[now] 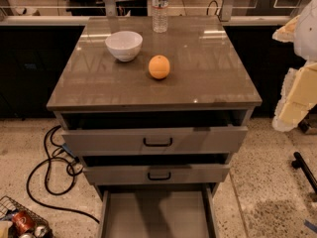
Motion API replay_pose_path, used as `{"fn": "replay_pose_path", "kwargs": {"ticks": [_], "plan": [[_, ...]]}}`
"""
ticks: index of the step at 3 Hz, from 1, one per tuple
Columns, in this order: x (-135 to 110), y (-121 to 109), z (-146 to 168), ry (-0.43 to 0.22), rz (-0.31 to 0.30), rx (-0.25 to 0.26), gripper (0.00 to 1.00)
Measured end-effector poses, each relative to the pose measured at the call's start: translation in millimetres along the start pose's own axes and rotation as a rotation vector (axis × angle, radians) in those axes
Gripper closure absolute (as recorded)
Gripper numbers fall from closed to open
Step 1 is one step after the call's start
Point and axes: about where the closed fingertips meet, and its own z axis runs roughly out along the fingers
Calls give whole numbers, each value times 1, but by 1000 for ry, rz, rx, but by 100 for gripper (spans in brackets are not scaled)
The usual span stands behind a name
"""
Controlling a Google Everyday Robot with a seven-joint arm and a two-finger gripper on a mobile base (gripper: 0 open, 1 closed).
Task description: Place water bottle into bottom drawer
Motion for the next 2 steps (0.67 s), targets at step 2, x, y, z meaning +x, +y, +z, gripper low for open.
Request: {"fn": "replay_pose_path", "kwargs": {"ticks": [2], "plan": [[-5,-26,-4,-49,14,81,0]]}}
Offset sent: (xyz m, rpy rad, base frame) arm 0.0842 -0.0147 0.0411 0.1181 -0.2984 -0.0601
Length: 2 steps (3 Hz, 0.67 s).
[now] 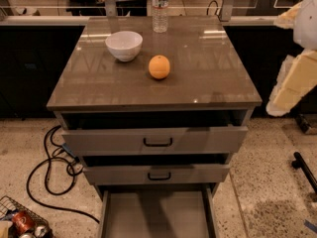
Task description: Place water bottle into bottom drawer
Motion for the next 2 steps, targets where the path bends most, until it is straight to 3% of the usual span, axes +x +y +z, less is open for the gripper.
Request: {"fn": "replay_pose_path", "kwargs": {"ticks": [1,2], "plan": [[1,-41,8,-128,65,105,0],[-15,-92,24,-346,113,191,0]]}}
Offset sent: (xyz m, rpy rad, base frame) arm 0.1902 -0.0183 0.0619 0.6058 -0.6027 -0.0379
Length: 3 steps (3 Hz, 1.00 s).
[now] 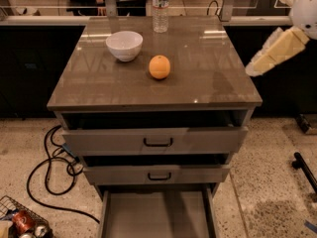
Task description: Place water bottle into bottom drawer
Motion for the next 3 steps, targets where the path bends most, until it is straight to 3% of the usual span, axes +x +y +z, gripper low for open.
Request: {"fn": "replay_pose_path", "kwargs": {"ticks": [1,2,3], "plan": [[-36,-75,38,-299,49,119,0],[-64,-108,58,-437,96,140,0],[-100,-109,89,-525,174,74,0]]}}
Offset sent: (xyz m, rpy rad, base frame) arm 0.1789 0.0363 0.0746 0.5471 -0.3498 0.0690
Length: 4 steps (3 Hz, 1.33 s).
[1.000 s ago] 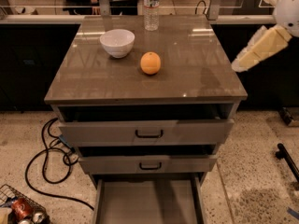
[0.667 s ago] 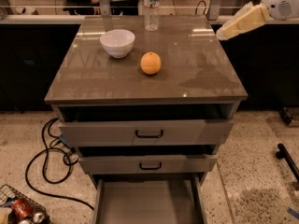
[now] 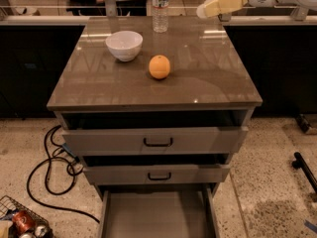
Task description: Place water bottle into bottom drawer
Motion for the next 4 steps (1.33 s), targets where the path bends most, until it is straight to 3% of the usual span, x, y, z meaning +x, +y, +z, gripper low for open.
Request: {"fn": "replay_pose_path", "kwargs": {"ticks": [1,2,4], "plan": [[0,0,0,0,0,0,0],[10,4,19,-6,42,8,0],[29,39,110,-142,242,59,0]]}}
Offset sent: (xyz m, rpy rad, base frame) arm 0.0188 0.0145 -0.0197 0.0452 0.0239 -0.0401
